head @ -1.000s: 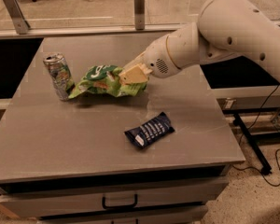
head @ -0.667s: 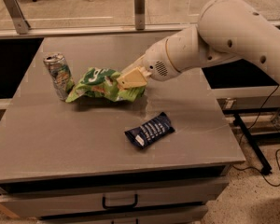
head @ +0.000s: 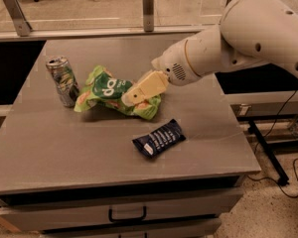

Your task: Move green rice chip bag near redbull can

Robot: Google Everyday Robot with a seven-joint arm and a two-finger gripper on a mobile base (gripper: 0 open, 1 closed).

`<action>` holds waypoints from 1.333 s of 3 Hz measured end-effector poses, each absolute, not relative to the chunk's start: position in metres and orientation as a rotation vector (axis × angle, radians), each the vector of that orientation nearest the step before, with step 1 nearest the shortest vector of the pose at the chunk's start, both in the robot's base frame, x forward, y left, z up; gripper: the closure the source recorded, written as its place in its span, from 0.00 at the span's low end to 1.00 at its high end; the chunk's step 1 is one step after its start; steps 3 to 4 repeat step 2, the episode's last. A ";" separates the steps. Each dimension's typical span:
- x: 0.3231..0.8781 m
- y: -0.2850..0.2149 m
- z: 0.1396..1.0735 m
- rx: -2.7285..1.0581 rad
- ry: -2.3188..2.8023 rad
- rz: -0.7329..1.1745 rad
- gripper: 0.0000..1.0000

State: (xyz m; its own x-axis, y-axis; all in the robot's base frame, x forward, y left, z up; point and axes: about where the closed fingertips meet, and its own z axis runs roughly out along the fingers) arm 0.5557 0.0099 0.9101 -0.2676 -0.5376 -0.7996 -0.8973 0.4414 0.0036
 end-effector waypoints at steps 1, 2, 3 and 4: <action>0.560 -0.027 0.936 -1.076 1.912 0.550 0.00; 0.566 -0.108 0.954 -0.799 1.934 0.471 0.00; 0.566 -0.108 0.954 -0.799 1.934 0.471 0.00; 0.566 -0.108 0.954 -0.799 1.934 0.471 0.00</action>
Offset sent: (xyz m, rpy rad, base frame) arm 0.0135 -0.2361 0.0611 0.2184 -0.1296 -0.6434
